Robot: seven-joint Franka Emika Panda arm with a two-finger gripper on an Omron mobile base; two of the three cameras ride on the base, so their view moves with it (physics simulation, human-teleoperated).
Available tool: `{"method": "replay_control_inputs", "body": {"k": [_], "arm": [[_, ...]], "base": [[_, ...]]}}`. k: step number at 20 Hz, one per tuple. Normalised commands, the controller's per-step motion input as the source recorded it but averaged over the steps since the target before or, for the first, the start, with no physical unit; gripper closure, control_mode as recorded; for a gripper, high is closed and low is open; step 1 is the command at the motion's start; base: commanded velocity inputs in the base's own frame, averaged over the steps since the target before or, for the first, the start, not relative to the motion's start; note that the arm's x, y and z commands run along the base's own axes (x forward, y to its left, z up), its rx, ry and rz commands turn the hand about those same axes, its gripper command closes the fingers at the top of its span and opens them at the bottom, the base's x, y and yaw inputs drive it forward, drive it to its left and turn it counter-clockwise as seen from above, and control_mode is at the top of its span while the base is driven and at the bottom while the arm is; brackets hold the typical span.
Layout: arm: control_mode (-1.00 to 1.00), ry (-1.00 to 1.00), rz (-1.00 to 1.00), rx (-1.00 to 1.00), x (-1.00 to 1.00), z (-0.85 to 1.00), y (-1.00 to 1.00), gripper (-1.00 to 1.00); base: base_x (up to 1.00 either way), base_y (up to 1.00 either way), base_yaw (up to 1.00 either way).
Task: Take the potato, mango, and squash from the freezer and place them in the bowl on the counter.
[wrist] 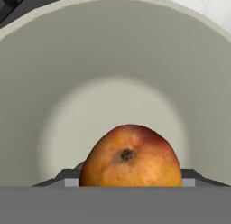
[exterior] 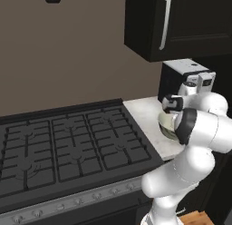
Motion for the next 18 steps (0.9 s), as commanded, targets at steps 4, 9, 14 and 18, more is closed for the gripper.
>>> {"method": "replay_control_inputs", "body": {"k": [4,9,14,18], "arm": [[-1.00,0.03,0.00,0.01,0.15,-0.36,-0.07,-1.00],[-1.00,0.00,0.00,0.01,0.05,-0.21,-0.07,-1.00],[-1.00,0.00,0.00,0.00,0.00,-0.03,0.00,-1.00],[-1.00,-0.04,0.00,0.00,-0.04,0.01,0.04,-1.00]], "base": [[0.00,0.00,0.00],[0.00,0.00,0.00],[0.00,0.00,0.00],[0.00,0.00,0.00]]}}
